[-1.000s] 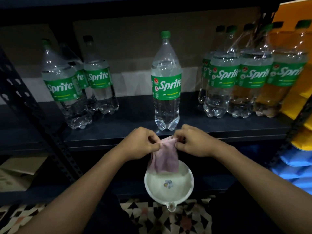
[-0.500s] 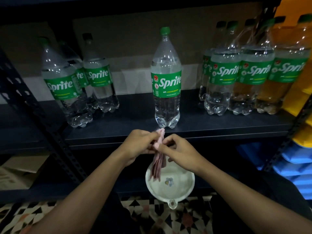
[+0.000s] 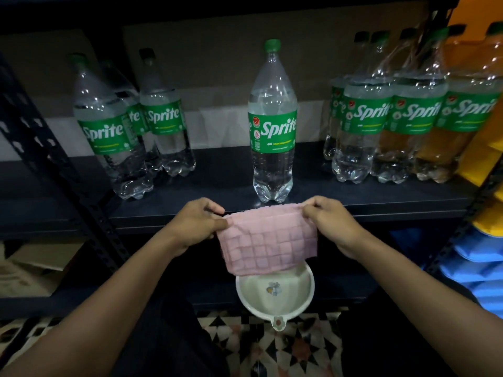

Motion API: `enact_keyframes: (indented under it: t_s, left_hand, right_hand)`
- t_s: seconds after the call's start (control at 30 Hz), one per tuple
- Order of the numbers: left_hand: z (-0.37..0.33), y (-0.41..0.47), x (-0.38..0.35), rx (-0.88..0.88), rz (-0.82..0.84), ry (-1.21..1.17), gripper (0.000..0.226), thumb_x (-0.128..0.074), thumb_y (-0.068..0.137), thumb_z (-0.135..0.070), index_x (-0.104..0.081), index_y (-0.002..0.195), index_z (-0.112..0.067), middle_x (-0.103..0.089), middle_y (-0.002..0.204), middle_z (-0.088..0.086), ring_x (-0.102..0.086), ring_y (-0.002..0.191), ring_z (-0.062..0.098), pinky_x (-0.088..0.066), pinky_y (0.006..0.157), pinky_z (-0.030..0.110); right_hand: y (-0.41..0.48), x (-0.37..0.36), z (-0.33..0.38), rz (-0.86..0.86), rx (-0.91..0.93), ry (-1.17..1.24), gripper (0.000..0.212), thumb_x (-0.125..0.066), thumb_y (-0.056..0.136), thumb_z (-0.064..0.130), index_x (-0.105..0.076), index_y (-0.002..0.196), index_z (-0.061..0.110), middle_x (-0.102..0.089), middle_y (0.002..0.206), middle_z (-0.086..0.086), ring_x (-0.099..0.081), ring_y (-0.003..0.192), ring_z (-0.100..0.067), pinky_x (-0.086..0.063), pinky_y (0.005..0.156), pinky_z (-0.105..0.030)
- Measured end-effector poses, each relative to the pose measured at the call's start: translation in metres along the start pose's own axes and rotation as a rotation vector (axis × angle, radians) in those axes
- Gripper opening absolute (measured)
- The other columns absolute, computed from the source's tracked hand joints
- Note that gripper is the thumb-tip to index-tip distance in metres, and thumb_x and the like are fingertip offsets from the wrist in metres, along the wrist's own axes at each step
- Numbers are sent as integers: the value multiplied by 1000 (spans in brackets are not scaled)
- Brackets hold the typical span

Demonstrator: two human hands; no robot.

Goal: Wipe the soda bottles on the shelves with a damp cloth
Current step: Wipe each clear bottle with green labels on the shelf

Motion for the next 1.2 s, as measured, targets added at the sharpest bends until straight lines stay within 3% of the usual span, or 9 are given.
enact_keyframes:
  t_s: [0.13, 0.27, 0.43, 0.57, 0.7, 0.87, 0.97, 1.07, 1.2]
  left_hand:
    - [-14, -2, -2, -77, 38, 99, 2, -76, 97, -15, -77, 95, -14, -76, 85, 3, -64, 72, 6, -52, 61, 17]
    - [-20, -4, -4, -109, 57, -37, 4, -72, 99, -11, -72, 95, -10, -79, 92, 12, -72, 85, 19, -61, 87, 39]
    - [-37, -7, -11, -143, 9, -120, 16, -65, 102, -3, -55, 103, -16, -70, 77, 11, -62, 73, 22, -55, 68, 37]
    - [-48, -5, -15, -204, -26, 186, 22, -58, 99, 1, -66, 89, -17, -68, 82, 4, -63, 76, 19, -59, 76, 42]
    - [-58, -20, -23, -252, -109, 450, 12, -70, 95, -18, -73, 84, -22, -71, 92, -2, -70, 91, 17, -52, 84, 27]
    - [-71, -65, -102, -90, 394, -208, 44, -53, 103, -59, -72, 122, -25, -78, 118, -3, -74, 111, 10, -60, 98, 33]
    - [-68, -57, -98, -171, 317, -117, 25, -75, 97, -37, -65, 116, -22, -77, 106, -7, -73, 93, -2, -57, 80, 18]
    - [-54, -41, -78, -136, 221, -137, 16, -72, 98, -8, -63, 110, -12, -74, 102, 5, -70, 90, 15, -58, 84, 36]
    - [-51, -33, -67, -55, 269, -444, 7, -63, 103, -3, -70, 105, -3, -75, 102, 17, -72, 94, 27, -61, 92, 48]
  right_hand:
    - [-1, 3, 11, 52, 18, 43, 16, -60, 94, 1, -70, 87, 12, -67, 76, 1, -58, 69, -8, -45, 65, -19]
    - [-2, 13, 24, 68, 5, 128, 7, -67, 95, 5, -72, 96, 10, -71, 82, 1, -64, 70, -5, -48, 62, -16]
    - [-11, 8, 38, 93, -60, 239, 9, -73, 90, 6, -66, 90, 11, -68, 78, -7, -63, 70, -17, -50, 58, -28]
    - [-20, 3, 54, 102, -91, 301, 16, -68, 91, 3, -56, 84, 13, -62, 64, -1, -60, 51, -10, -48, 47, -27]
    - [-29, -1, 74, 93, -84, 326, 21, -59, 92, -3, -49, 81, 12, -56, 60, -5, -56, 42, -12, -47, 41, -25]
    - [-28, -16, 82, 102, -113, 389, 16, -47, 92, -6, -46, 94, 10, -59, 69, -16, -63, 44, -24, -57, 46, -33]
    - [-25, -20, 79, 108, -138, 380, 10, -48, 97, -2, -54, 94, 6, -66, 68, -18, -68, 51, -27, -59, 47, -31]
    - [-21, -12, 74, 105, -150, 349, 10, -52, 98, 4, -59, 92, 2, -67, 78, -22, -69, 56, -25, -59, 49, -31]
    - [-17, -1, 70, 93, -127, 402, 6, -56, 99, 10, -61, 97, 6, -61, 88, -15, -64, 63, -21, -58, 53, -32]
Point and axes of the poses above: each hand's wrist, its own y-axis towards the middle knuckle, its own x-axis out of the back of the hand, z = x × y, the point moved 10 cm from there along y, towards the middle knuckle
